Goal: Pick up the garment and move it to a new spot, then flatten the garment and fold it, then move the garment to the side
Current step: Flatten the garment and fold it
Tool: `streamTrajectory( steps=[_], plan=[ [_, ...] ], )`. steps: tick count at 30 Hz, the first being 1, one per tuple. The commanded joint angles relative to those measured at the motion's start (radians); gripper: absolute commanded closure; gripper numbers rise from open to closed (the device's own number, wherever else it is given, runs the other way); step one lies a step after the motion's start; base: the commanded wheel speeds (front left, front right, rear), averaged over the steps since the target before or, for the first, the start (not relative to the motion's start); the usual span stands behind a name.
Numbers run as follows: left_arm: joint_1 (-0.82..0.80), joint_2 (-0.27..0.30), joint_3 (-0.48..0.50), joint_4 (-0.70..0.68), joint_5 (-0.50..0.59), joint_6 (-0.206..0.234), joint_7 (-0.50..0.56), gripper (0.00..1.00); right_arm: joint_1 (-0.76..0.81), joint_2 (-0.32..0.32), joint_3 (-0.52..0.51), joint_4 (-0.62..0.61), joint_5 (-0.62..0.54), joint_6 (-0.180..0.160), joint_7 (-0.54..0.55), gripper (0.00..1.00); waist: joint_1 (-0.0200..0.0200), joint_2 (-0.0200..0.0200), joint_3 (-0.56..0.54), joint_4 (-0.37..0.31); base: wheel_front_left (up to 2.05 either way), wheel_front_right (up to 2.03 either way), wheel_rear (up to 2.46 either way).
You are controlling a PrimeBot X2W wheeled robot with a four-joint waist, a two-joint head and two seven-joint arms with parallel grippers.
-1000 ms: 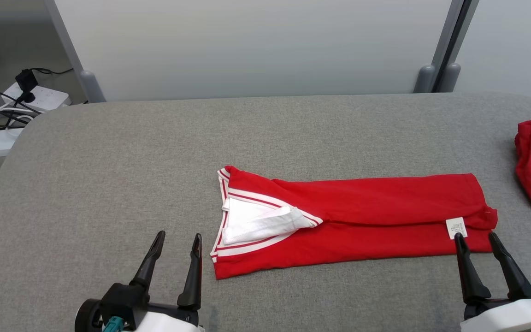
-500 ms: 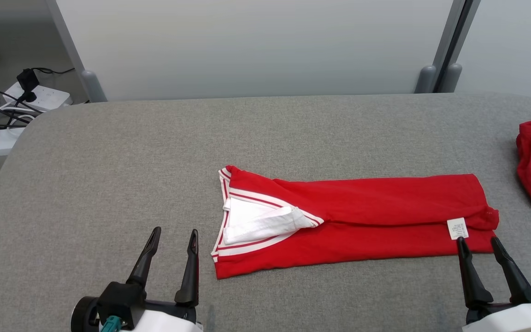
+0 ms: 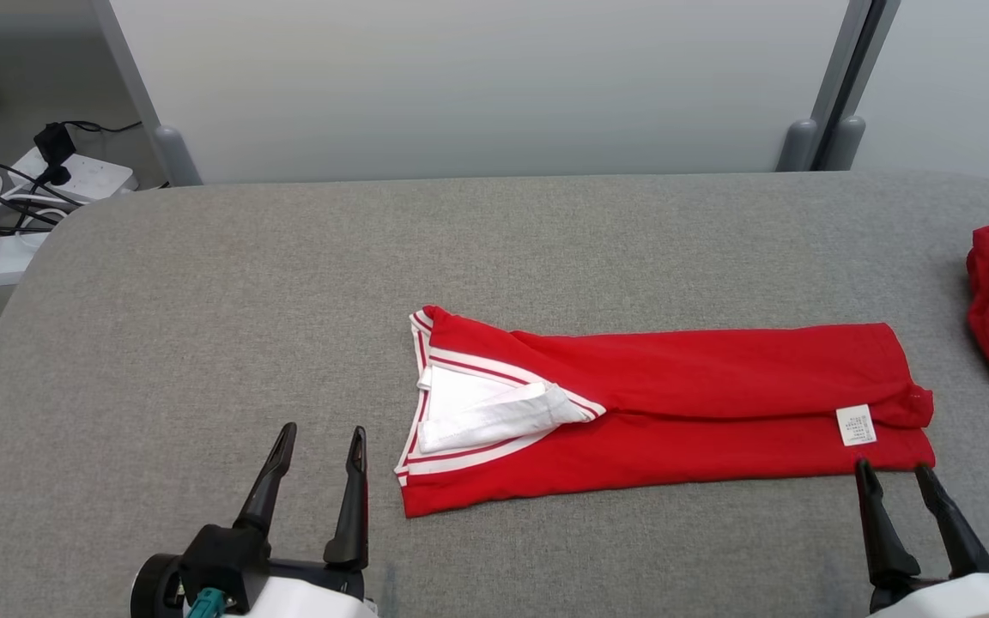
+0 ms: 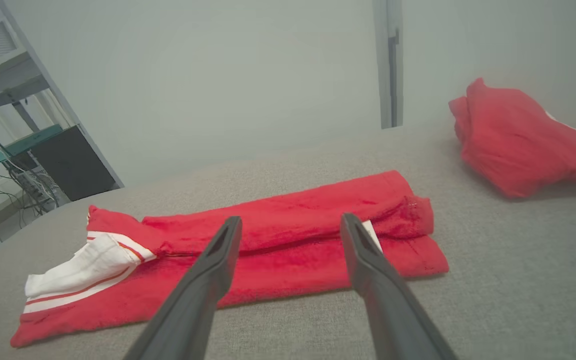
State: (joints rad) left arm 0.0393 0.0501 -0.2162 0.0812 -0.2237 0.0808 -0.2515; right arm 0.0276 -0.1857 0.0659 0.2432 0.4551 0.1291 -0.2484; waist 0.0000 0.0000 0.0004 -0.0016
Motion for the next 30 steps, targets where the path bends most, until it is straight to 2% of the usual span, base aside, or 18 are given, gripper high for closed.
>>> streamTrajectory(
  steps=[1, 7, 12, 16, 21, 25, 30],
  plan=[
    [-0.011, 0.0, 0.03, -0.024, -0.004, 0.008, -0.01, 0.0, -0.035, -0.014, 0.01, 0.013, 0.024, 0.002, -0.013, 0.0, 0.0, 0.0, 0.002, -0.003, 0.0, 0.0, 0.0],
    [-0.026, 0.0, 0.019, -0.026, 0.004, 0.001, -0.01, 0.0, -0.173, -0.049, 0.018, 0.234, 0.131, 0.002, -0.003, 0.0, 0.0, 0.0, 0.026, -0.003, 0.0, 0.0, 0.0],
    [-0.052, 0.0, 0.003, -0.028, 0.007, -0.006, -0.01, 0.0, -0.297, -0.099, 0.0, 0.39, 0.217, 0.002, 0.037, 0.0, 0.0, 0.0, 0.059, 0.023, 0.0, 0.0, 0.0],
    [-0.08, 0.0, -0.013, -0.027, 0.018, -0.015, -0.01, 0.0, -0.377, -0.152, 0.017, 0.493, 0.236, 0.002, 0.071, 0.0, 0.0, 0.0, 0.096, 0.047, 0.0, 0.0, 0.0],
    [-0.117, 0.0, -0.024, -0.03, 0.032, -0.021, -0.01, 0.0, -0.47, -0.186, 0.026, 0.596, 0.266, 0.002, 0.086, 0.0, 0.0, 0.0, 0.157, 0.07, 0.0, 0.0, 0.0],
    [-0.155, 0.0, -0.036, -0.031, 0.039, -0.027, -0.01, 0.0, -0.554, -0.204, 0.033, 0.702, 0.269, 0.002, 0.095, 0.0, 0.0, 0.0, 0.22, 0.085, 0.0, 0.0, 0.0],
    [-0.185, 0.0, -0.043, -0.032, 0.038, -0.027, -0.01, 0.0, -0.612, -0.194, 0.041, 0.789, 0.28, 0.002, 0.107, 0.0, 0.0, 0.0, 0.259, 0.095, 0.0, 0.0, 0.0]
  ],
)
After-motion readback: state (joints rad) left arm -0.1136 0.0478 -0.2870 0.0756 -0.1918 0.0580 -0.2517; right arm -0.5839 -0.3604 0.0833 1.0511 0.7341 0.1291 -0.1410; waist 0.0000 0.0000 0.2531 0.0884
